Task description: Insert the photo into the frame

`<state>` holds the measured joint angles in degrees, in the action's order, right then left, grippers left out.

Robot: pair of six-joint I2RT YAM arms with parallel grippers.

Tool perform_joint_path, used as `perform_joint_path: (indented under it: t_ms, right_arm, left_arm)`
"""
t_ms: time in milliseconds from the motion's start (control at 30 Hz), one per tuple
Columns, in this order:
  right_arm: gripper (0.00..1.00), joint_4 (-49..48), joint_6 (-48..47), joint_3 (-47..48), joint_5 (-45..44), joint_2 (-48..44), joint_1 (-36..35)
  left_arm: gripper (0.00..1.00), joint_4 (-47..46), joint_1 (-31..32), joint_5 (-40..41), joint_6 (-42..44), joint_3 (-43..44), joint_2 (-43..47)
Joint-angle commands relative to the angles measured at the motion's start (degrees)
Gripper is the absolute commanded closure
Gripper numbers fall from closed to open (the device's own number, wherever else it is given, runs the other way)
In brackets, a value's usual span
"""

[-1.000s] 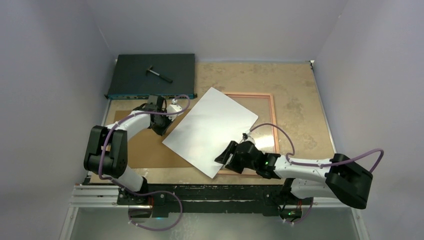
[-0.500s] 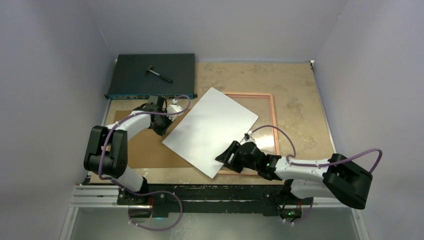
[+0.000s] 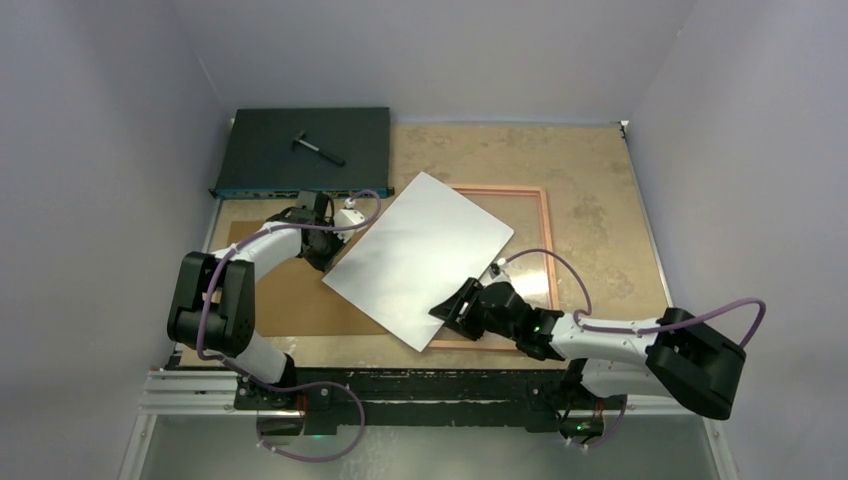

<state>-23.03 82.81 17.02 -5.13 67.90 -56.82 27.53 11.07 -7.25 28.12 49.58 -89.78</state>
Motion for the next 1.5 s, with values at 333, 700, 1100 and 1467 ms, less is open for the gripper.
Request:
perform_joint_path:
  t_ms: [333,700,1100,1467]
  right_arm:
    - [0.42,-5.36,2.16,-4.21,-7.44,-8.69,0.37]
    - [0.44,-6.92,-0.60,-1.42,-10.46,-4.98,0.37]
    - [0.62,-6.83,-0.28,1.04,-14.70,-2.33,0.36]
    - [0.60,-0.83,7.56,1.21,-11.06,0.86,0.37]
  left_arm:
    - [0.99,-1.16,1.08,-0.22,0.62,-1.25,-0.27]
    - [0.99,-1.04,2.18,-0.06,0.03,-0.89,-0.74]
    - [0.99,-0.42,2.83,-0.03,-0.18,-0.84,-0.46]
    - [0.99,0.05,3.37,0.56,0.23,-0.85,0.54]
